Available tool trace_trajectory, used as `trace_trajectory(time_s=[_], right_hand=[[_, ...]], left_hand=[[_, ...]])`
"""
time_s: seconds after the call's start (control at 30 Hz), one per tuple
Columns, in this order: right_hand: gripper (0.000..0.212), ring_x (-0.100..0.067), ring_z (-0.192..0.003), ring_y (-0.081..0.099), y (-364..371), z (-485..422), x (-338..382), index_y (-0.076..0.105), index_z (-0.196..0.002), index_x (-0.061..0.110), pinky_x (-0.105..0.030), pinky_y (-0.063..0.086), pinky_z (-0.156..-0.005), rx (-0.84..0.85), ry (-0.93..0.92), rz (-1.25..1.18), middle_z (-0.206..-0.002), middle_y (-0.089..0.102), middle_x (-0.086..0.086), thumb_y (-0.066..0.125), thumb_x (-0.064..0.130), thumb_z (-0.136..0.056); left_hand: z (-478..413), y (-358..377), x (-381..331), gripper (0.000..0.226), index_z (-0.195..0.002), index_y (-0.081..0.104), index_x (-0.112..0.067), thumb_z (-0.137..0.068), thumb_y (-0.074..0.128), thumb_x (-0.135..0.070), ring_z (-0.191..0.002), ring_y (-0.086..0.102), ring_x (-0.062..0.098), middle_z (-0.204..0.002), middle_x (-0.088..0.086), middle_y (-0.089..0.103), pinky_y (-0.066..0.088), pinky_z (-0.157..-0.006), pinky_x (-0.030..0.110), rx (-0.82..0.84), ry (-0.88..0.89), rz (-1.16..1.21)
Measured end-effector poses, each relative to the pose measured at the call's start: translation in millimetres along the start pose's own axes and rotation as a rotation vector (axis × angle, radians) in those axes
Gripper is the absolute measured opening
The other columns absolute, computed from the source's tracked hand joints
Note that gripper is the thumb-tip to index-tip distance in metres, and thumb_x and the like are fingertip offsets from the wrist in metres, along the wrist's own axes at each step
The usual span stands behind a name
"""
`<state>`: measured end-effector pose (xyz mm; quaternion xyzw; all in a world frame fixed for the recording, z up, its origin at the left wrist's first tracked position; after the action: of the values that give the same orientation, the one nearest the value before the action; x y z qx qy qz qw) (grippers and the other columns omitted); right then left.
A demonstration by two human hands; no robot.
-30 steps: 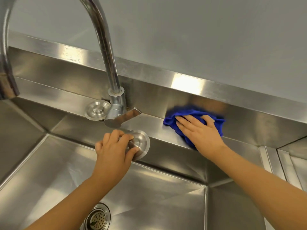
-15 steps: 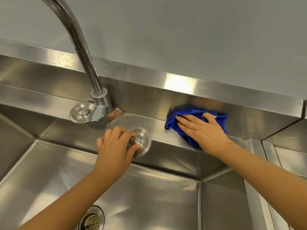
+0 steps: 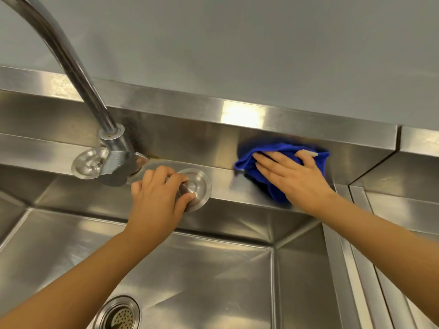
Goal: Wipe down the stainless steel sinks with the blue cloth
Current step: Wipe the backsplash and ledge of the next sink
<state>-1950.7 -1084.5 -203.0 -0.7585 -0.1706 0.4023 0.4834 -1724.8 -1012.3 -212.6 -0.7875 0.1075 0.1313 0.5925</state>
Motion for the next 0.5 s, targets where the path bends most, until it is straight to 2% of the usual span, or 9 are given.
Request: trace_trajectory(time_s=[0.07, 0.13, 0.17, 0.23, 0.33, 0.4, 0.5], right_hand=[[0.077, -0.024, -0.132, 0.034, -15.6, 0.6, -12.5, 0.054, -0.134, 0.009, -0.045, 0.024, -0.088, -0.081, 0.073, -0.025, -0.149, 0.038, -0.003, 0.064, -0.011, -0.061], [0.072, -0.024, -0.135, 0.03, -15.0, 8.1, -19.0, 0.048, -0.138, 0.01, -0.046, 0.024, -0.091, -0.107, 0.094, 0.007, -0.152, 0.028, -0.001, 0.051, -0.009, -0.069], [0.074, -0.023, -0.135, 0.031, -6.8, 13.6, -18.6, 0.048, -0.138, 0.011, -0.046, 0.024, -0.09, -0.077, 0.076, 0.035, -0.153, 0.029, -0.001, 0.057, -0.009, -0.068], [0.085, -0.024, -0.127, 0.044, 17.5, 25.0, -11.7, 0.058, -0.131, 0.012, -0.044, 0.027, -0.085, 0.057, -0.001, 0.046, -0.151, 0.036, 0.001, 0.081, -0.005, -0.051], [0.092, -0.023, -0.118, 0.058, 31.7, 34.2, -10.8, 0.065, -0.124, 0.013, -0.043, 0.029, -0.084, 0.159, -0.058, 0.013, -0.144, 0.042, 0.002, 0.091, 0.003, -0.036], [0.093, -0.024, -0.124, 0.051, 18.1, 32.2, -20.2, 0.062, -0.127, 0.012, -0.043, 0.028, -0.087, 0.099, -0.034, -0.011, -0.143, 0.049, -0.002, 0.09, 0.0, -0.04], [0.088, -0.025, -0.133, 0.034, -3.2, 35.6, -40.0, 0.05, -0.137, 0.011, -0.044, 0.025, -0.092, -0.002, 0.057, -0.031, -0.15, 0.037, -0.003, 0.079, -0.009, -0.056]], left_hand=[[-1.1, -0.7, -4.5, 0.021, -0.095, 0.068, -0.015, -0.078, 0.078, -0.023, -0.093, 0.052, 0.033, -0.1, 0.009, 0.058, 0.027, -0.076, 0.04, -0.001, 0.012, -0.007], [-2.4, 0.9, -9.4, 0.022, -0.096, 0.068, -0.015, -0.079, 0.077, -0.024, -0.094, 0.051, 0.033, -0.1, 0.009, 0.058, 0.027, -0.076, 0.039, 0.009, 0.022, -0.01], [-3.3, 1.7, -11.8, 0.022, -0.097, 0.068, -0.015, -0.079, 0.076, -0.025, -0.095, 0.05, 0.032, -0.101, 0.008, 0.058, 0.026, -0.076, 0.039, 0.013, 0.025, -0.012], [-5.3, 2.2, -16.2, 0.023, -0.1, 0.068, -0.016, -0.081, 0.075, -0.026, -0.097, 0.049, 0.03, -0.102, 0.007, 0.057, 0.025, -0.077, 0.038, 0.02, 0.029, -0.015], [-8.8, -0.5, -22.7, 0.023, -0.1, 0.068, -0.016, -0.08, 0.075, -0.026, -0.096, 0.049, 0.031, -0.101, 0.007, 0.057, 0.024, -0.077, 0.038, 0.016, 0.053, -0.013], [-10.9, -3.3, -26.4, 0.023, -0.099, 0.068, -0.015, -0.08, 0.076, -0.025, -0.095, 0.05, 0.031, -0.102, 0.008, 0.057, 0.025, -0.076, 0.038, 0.012, 0.068, -0.022], [-12.8, -4.3, -31.1, 0.023, -0.099, 0.068, -0.015, -0.08, 0.076, -0.025, -0.095, 0.05, 0.031, -0.103, 0.008, 0.057, 0.024, -0.076, 0.038, 0.011, 0.087, -0.03]])
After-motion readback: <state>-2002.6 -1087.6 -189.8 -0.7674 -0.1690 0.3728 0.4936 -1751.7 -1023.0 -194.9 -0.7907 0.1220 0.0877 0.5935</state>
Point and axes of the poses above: each hand's wrist, its own z-axis away from the middle knuckle, its own y-axis out of the palm, x = y × z, the point moved 8 cm from there along -z, towards the middle knuckle
